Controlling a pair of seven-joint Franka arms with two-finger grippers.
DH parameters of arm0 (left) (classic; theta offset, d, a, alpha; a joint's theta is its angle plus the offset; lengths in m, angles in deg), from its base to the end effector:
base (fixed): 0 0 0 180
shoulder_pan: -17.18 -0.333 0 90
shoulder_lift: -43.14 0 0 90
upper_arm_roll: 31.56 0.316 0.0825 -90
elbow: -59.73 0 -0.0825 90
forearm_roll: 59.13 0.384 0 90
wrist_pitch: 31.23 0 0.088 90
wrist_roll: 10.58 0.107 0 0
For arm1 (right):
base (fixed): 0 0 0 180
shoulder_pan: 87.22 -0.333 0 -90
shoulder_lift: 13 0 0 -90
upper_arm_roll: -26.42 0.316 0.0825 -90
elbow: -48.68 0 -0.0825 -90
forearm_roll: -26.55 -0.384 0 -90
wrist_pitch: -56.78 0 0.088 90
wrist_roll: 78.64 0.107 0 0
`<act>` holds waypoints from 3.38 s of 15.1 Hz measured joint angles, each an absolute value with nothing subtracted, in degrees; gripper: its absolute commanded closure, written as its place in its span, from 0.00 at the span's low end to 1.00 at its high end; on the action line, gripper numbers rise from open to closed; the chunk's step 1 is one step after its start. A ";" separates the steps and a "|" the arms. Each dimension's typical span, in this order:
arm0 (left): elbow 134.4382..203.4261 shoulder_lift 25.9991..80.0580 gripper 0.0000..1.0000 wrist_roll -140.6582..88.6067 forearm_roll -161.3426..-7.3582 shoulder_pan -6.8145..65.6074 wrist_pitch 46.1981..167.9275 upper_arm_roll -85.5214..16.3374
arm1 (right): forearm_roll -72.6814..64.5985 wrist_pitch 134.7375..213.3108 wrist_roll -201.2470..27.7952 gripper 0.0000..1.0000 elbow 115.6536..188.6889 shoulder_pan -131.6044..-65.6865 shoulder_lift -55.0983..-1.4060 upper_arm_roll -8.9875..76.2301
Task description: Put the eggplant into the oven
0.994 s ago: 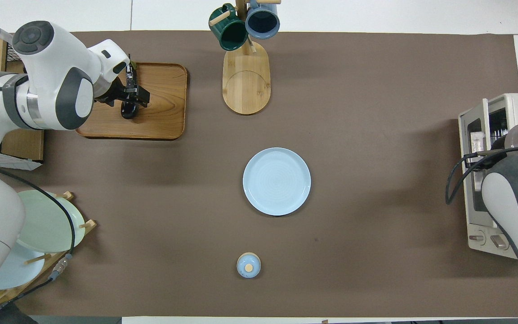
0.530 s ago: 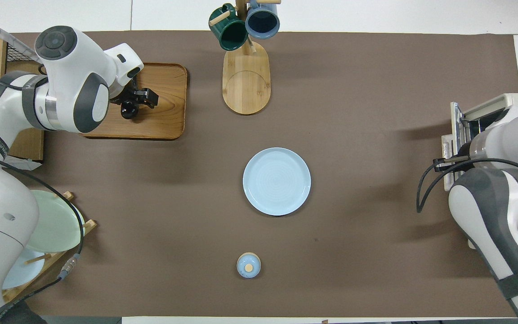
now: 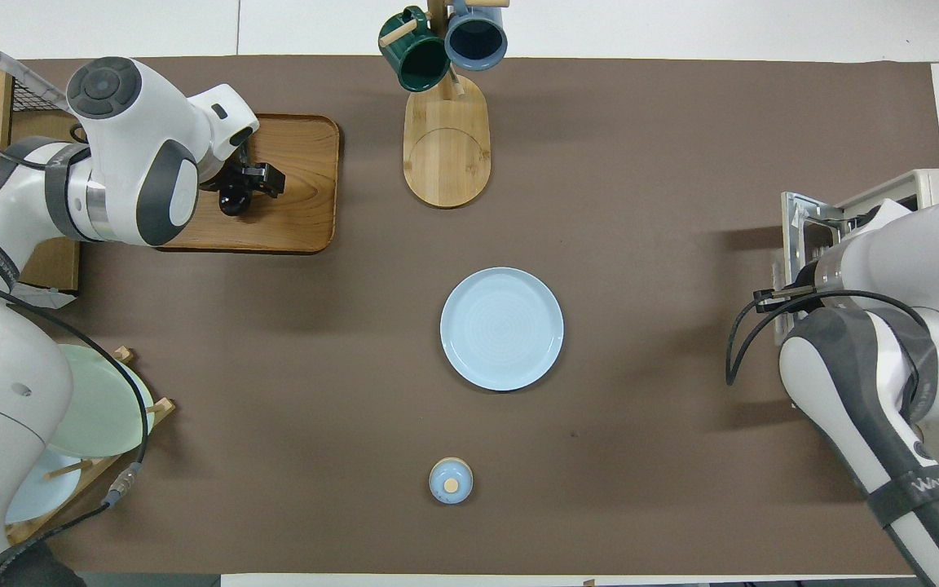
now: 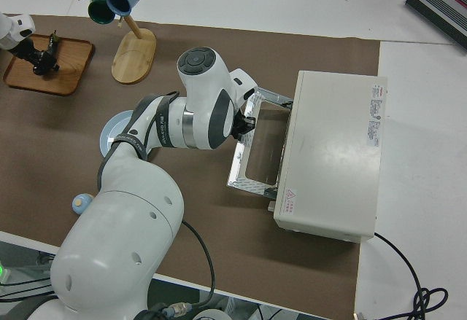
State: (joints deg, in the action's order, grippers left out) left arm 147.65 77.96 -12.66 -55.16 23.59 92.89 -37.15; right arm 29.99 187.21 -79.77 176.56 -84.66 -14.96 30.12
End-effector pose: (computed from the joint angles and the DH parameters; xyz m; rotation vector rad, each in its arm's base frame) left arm 0.6937 -0.1338 0.3037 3.1258 -0.3028 0.0431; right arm 0.5300 0.0090 0.3573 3.0955 0.1212 0.0161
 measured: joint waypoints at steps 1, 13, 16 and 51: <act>147.88 77.96 0.13 -12.62 -55.13 23.59 92.92 -37.15 | 30.04 189.23 -78.75 1.00 177.44 -84.99 -15.43 30.07; 147.19 76.72 1.00 -12.77 -54.53 23.69 90.07 -37.22 | 30.14 188.22 -76.42 1.00 177.31 -87.21 -16.47 29.61; 146.47 70.34 1.00 -17.76 -55.67 24.71 82.04 -37.97 | 30.14 186.77 -73.63 0.52 175.71 -88.69 -16.49 29.63; 168.07 64.24 0.00 -46.58 -63.65 59.49 105.25 -37.35 | 30.16 185.15 -71.14 0.00 175.17 -89.70 -16.78 29.61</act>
State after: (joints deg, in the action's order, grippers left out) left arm 168.07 64.24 -46.58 -63.65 59.49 105.25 -37.35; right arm 30.16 185.15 -71.14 175.17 -89.70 -16.78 29.61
